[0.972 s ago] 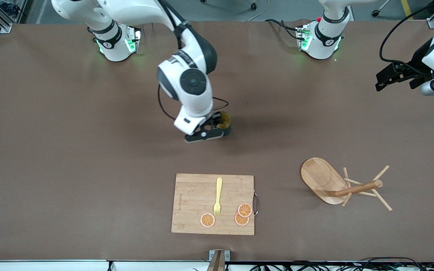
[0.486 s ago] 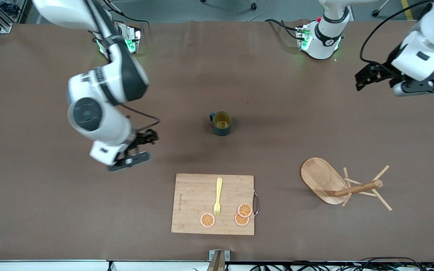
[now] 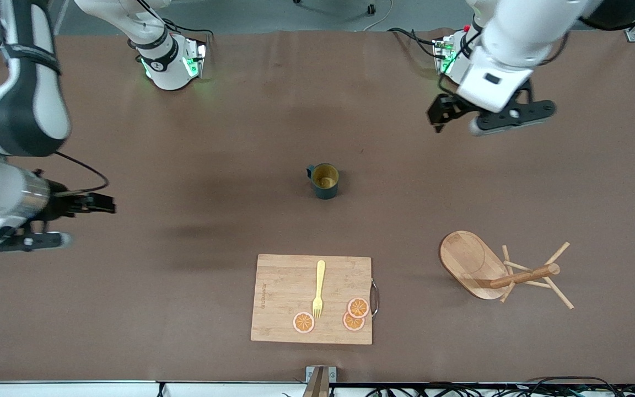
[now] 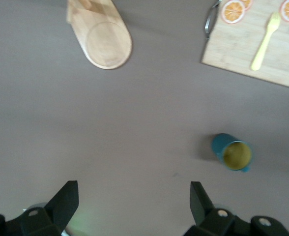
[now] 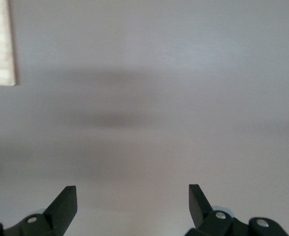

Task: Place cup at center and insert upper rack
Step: 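Move the left gripper above the teal mug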

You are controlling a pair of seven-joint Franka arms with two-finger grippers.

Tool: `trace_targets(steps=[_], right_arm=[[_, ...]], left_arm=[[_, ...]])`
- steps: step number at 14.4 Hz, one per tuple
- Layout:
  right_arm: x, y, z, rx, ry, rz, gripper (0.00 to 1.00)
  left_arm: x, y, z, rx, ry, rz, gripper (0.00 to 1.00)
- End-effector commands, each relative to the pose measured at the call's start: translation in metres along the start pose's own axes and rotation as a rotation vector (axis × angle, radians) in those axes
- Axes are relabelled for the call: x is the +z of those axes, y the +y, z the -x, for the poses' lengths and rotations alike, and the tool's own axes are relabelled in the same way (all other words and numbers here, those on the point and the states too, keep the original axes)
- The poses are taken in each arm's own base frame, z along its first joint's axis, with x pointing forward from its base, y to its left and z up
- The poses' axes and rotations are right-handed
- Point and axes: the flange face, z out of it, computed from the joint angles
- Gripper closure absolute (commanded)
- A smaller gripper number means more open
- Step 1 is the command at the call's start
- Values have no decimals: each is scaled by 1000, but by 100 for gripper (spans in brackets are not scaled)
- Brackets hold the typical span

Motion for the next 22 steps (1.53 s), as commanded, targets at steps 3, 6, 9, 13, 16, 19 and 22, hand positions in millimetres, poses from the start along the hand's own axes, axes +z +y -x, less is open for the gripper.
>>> trace_targets(steps=[3, 6, 9, 13, 16, 19, 22], right_arm=[[-47, 44, 17, 60, -1, 34, 0], [-73, 49, 23, 69, 6, 134, 0], [-71, 65, 22, 83, 8, 128, 0], [-90, 58, 24, 69, 42, 124, 0], [-89, 51, 28, 72, 18, 63, 0], [-90, 54, 35, 72, -12, 23, 0], [-97, 54, 44, 71, -9, 25, 0]], left_arm=[[39, 91, 39, -111, 66, -36, 0], [78, 159, 74, -219, 76, -55, 0], [122, 213, 123, -271, 149, -96, 0], [187, 269, 191, -335, 253, -122, 0], [249, 309, 216, -433, 345, -134, 0], [325, 329, 245, -435, 493, -155, 0], [373, 333, 244, -482, 520, -125, 5]])
